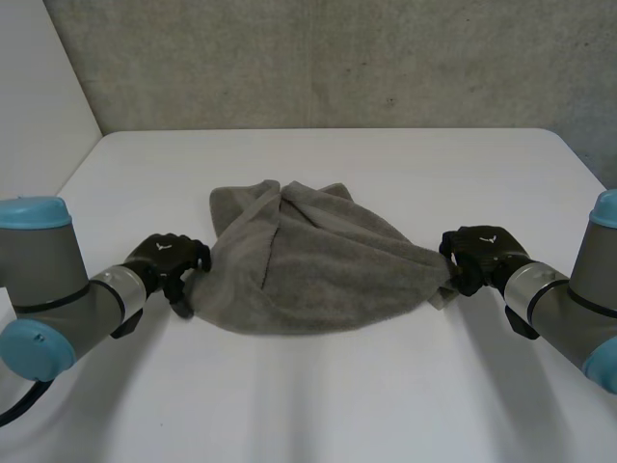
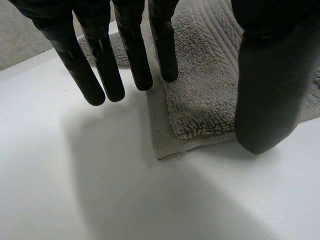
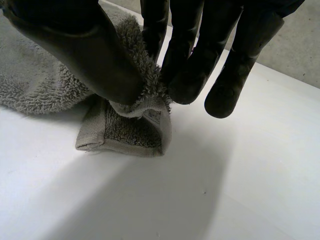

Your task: Fold the towel.

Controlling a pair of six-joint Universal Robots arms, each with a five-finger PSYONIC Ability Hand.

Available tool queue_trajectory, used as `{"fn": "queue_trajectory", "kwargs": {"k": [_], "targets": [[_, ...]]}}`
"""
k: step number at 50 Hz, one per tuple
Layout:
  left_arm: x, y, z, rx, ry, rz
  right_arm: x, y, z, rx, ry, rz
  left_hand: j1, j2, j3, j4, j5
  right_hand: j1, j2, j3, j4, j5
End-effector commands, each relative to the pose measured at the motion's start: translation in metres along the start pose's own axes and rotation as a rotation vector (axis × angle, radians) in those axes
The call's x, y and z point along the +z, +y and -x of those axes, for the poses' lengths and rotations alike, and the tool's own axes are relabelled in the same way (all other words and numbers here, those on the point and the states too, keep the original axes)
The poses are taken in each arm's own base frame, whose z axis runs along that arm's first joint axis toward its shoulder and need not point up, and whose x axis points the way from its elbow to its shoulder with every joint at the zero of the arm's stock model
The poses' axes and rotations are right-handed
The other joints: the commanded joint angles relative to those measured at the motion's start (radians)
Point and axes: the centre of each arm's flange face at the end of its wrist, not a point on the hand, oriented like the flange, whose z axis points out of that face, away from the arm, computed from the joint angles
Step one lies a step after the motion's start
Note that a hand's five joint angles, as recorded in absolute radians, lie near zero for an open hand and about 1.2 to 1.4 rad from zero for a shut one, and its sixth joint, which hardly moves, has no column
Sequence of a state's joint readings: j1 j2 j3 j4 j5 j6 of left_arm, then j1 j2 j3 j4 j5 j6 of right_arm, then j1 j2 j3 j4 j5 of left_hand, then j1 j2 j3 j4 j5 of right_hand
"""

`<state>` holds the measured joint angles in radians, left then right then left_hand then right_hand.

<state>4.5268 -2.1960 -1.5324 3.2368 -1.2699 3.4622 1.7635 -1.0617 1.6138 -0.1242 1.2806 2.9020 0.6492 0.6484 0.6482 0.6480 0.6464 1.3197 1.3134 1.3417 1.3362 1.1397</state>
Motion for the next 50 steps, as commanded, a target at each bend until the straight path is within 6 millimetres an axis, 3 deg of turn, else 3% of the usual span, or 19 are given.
{"fn": "queue_trajectory", "kwargs": {"k": [1,21,26,29,44,50], "targets": [[0.002,-0.003,0.004,-0.002,-0.027,-0.004,0.0,0.001,0.0,-0.005,-0.001,0.003,-0.016,-0.015,-0.015,-0.015,-0.188,0.077,0.083,0.055,0.06,0.082],[0.005,0.006,0.002,-0.003,-0.033,0.023,0.0,0.001,0.001,-0.007,-0.002,0.003,-0.016,-0.015,-0.015,-0.015,-0.188,0.077,0.083,0.055,0.06,0.082],[0.003,0.006,-0.003,-0.001,-0.024,0.023,0.0,0.001,0.001,-0.008,-0.002,0.003,0.391,0.392,0.392,0.393,0.22,0.077,0.083,0.055,0.06,0.082],[0.002,0.004,-0.004,-0.004,-0.023,0.017,0.0,0.001,0.001,-0.014,-0.001,0.004,0.468,0.469,0.469,0.469,0.297,0.077,0.083,0.055,0.06,0.082],[0.0,0.004,-0.01,0.004,-0.013,0.005,0.0,0.002,0.001,-0.015,-0.002,0.007,0.474,0.475,0.475,0.476,0.303,0.077,0.083,0.055,0.06,0.082],[-0.003,0.004,-0.019,0.012,0.003,-0.005,0.0,0.002,0.001,-0.015,-0.004,0.007,0.583,0.583,0.584,0.584,0.411,0.077,0.083,0.055,0.06,0.082]]}}
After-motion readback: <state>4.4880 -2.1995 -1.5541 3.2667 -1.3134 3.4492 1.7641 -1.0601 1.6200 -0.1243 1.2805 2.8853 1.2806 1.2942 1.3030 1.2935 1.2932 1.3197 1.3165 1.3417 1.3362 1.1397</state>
